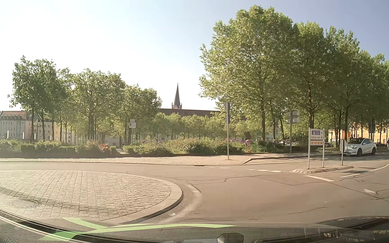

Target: Follow the waypoints while adhering to traffic rules and regulations

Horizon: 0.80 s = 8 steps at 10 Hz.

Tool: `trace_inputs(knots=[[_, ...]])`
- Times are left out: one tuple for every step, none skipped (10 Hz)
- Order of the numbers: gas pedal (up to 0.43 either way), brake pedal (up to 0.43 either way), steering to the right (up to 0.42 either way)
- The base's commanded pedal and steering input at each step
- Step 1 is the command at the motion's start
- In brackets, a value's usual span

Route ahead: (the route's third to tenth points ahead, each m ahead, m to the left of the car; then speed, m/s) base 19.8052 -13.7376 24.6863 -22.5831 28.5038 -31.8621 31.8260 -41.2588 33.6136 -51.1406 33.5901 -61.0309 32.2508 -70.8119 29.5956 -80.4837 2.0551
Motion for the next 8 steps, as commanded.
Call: trace_inputs(knots=[[0.118,0.0,0.364],[0.118,0.0,0.406],[0.118,0.0,0.423],[0.118,0.0,0.444],[0.118,0.0,0.457],[0.118,0.0,0.475],[0.118,0.0,0.492],[0.118,0.0,0.506]])
